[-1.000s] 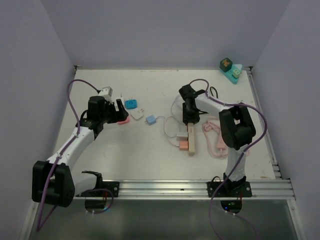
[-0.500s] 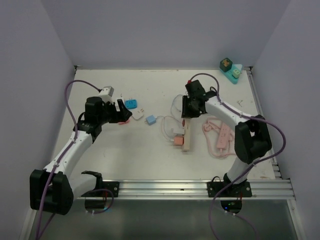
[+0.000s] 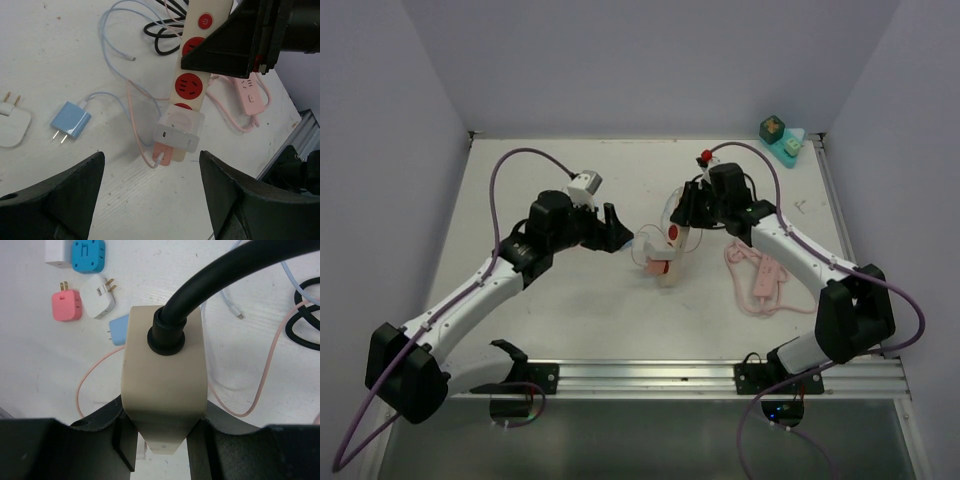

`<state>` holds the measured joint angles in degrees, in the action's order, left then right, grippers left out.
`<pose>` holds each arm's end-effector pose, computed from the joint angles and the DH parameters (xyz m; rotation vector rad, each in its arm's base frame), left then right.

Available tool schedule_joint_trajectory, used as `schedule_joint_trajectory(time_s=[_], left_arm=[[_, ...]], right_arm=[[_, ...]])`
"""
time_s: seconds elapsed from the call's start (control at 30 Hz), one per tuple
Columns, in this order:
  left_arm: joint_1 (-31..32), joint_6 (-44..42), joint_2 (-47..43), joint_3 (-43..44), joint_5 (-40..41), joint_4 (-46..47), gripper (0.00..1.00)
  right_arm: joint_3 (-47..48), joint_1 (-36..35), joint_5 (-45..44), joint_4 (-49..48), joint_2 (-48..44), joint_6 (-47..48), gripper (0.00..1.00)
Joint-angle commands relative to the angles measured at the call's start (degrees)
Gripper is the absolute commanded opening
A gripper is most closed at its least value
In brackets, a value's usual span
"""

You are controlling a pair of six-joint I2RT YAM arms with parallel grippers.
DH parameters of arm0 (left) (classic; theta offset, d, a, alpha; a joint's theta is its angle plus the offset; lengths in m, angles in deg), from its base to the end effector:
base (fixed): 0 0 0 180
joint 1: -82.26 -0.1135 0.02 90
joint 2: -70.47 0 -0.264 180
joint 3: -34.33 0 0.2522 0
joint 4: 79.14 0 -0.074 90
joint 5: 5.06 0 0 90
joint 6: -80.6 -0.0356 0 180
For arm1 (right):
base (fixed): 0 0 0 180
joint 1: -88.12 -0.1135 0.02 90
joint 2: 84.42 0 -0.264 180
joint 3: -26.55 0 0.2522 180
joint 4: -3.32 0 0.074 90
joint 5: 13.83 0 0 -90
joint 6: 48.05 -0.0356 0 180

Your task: Pull the plug off the socket

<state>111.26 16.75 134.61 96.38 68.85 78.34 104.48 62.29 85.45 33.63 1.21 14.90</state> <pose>0.2185 -0.1324 0.2968 0.2414 2.0836 -0.8824 0.2997 0.1515 0.2757 -0.0668 2.3117 0.6697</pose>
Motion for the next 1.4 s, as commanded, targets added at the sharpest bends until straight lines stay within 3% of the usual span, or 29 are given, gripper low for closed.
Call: schedule_joint_trajectory(time_s=[0.0, 0.37, 1.03, 1.23, 1.27, 1.33, 1.37], left_arm=[[4.0, -1.0, 3.3, 4.0, 4.5, 2.1, 0.80], [14.3, -13.2, 10.8, 8.7, 10.8, 5.9, 0.84], [16.3, -10.0, 19.4, 11.6, 7.1, 3.2, 0.84], [16.3, -8.7, 20.2, 11.6, 5.3, 3.8, 0.67], [16.3, -8.5, 20.1, 11.6, 4.9, 4.2, 0.54], [16.4, -8.4, 20.1, 11.7, 4.3, 4.4, 0.44], [16.3, -8.5, 20.0, 11.7, 4.1, 4.4, 0.30]], right_arm=[[-0.3, -0.1, 5.0, -10.5, -4.9, -1.8, 0.00], [-0.1, -0.1, 8.1, -10.6, -8.4, -2.0, 0.00], [-0.4, -0.1, 9.4, -10.1, -10.7, 0.3, 0.00], [-1.5, -0.1, 9.0, -9.8, -10.7, 0.9, 0.00], [-1.7, -0.1, 8.7, -9.6, -10.7, 0.9, 0.00], [-2.5, -0.1, 6.7, -8.7, -11.1, 1.8, 0.00], [-2.8, -0.1, 5.8, -8.3, -11.3, 2.3, 0.00]])
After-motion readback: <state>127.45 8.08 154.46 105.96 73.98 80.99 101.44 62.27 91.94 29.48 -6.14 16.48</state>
